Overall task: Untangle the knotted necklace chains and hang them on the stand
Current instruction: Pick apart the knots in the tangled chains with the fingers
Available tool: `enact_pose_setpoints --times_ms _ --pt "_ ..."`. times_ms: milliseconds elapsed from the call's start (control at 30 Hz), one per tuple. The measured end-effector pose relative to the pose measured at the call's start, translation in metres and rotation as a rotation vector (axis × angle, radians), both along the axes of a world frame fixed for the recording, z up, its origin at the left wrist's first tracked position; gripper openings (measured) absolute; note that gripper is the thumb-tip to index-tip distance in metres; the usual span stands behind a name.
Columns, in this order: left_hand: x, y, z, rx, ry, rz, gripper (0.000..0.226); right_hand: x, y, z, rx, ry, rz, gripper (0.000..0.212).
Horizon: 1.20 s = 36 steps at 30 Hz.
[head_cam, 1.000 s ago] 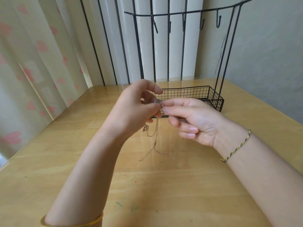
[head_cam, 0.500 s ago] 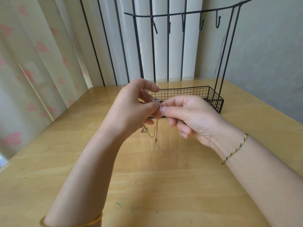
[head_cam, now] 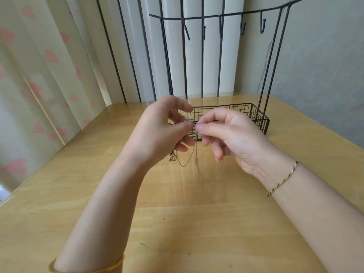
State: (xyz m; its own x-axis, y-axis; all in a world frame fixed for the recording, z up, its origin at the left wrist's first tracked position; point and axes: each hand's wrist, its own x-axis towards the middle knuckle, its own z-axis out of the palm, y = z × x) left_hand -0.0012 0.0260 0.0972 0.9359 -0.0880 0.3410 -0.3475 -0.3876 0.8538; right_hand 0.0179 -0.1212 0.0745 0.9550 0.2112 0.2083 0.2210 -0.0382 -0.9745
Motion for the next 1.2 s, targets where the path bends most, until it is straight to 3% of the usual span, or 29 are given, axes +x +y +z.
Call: enact_pose_setpoints --times_ms 500,667,733,1000,1200 --pt "0.006 0.0 -0.006 0.342 -0.149 0.139 0.028 0.002 -0.005 0.005 0.034 0.06 -0.054 0.016" --pt "0.006 0.0 -0.007 0.444 -0.163 0.206 0.012 0.005 -0.004 0.004 -0.057 -0.035 -0.118 0.019" --pt "0.007 0.0 -0.008 0.423 -0.126 0.214 0.009 0.006 -0.003 0.004 -0.044 -0.046 -0.117 0.021" --pt "0.013 0.004 -0.015 0.273 0.031 0.202 0.006 0.008 0.0 0.001 0.333 0.164 0.012 0.026" --pt "0.015 0.009 -0.014 0.148 0.075 0.19 0.008 0.008 -0.005 0.0 0.199 0.179 0.04 0.018"
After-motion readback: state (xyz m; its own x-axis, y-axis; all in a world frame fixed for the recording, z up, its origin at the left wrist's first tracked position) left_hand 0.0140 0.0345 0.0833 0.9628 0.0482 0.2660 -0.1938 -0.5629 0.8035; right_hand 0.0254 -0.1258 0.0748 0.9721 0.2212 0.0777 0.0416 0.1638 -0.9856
